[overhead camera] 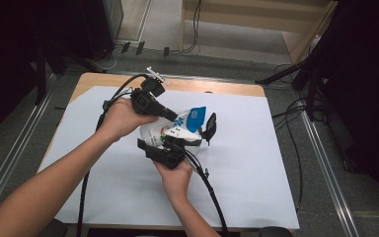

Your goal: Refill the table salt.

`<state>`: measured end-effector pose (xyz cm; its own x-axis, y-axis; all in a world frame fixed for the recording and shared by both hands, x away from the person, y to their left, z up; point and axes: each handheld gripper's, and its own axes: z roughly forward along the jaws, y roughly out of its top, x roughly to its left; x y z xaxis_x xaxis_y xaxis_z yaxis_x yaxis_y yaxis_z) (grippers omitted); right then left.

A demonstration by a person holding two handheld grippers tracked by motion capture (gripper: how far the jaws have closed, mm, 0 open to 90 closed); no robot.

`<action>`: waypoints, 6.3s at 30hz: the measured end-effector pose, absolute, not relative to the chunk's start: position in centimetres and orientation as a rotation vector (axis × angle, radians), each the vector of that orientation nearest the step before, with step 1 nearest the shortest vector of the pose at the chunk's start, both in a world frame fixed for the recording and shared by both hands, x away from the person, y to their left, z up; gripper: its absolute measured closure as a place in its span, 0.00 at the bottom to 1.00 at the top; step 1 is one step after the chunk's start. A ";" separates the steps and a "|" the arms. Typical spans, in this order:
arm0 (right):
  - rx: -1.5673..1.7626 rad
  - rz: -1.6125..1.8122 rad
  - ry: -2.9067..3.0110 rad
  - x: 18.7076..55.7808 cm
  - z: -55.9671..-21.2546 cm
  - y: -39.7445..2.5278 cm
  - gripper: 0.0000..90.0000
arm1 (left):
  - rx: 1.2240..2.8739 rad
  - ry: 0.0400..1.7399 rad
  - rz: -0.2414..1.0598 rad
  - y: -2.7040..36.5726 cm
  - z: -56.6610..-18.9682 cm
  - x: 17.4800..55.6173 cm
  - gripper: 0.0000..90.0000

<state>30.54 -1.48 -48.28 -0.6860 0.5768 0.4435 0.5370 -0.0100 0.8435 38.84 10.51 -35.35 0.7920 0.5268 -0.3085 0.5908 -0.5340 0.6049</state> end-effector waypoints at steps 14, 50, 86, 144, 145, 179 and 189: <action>1.191 1.780 2.195 30.5 -48.3 -1.5 0.57 | 2.246 0.823 -0.119 10.9 -35.3 38.7 1.00; 1.210 1.841 2.183 30.5 -48.2 -1.5 0.58 | 2.253 0.818 -0.112 10.6 -35.3 38.7 1.00; 1.222 1.837 2.178 30.6 -47.9 -1.4 0.58 | 2.245 0.817 -0.113 10.6 -35.1 38.7 1.00; 1.250 1.850 2.168 30.8 -47.9 -1.5 0.58 | 2.247 0.821 -0.114 10.3 -35.2 38.9 1.00; 1.250 1.850 2.168 30.7 -47.9 -1.5 0.58 | 2.248 0.820 -0.114 10.3 -35.2 38.9 1.00; 1.265 1.910 2.137 30.7 -48.0 -1.5 0.58 | 2.243 0.829 -0.120 10.3 -35.2 38.9 1.00; 1.256 1.883 2.156 30.8 -48.1 -1.7 0.58 | 2.233 0.842 -0.129 10.2 -35.4 39.0 1.00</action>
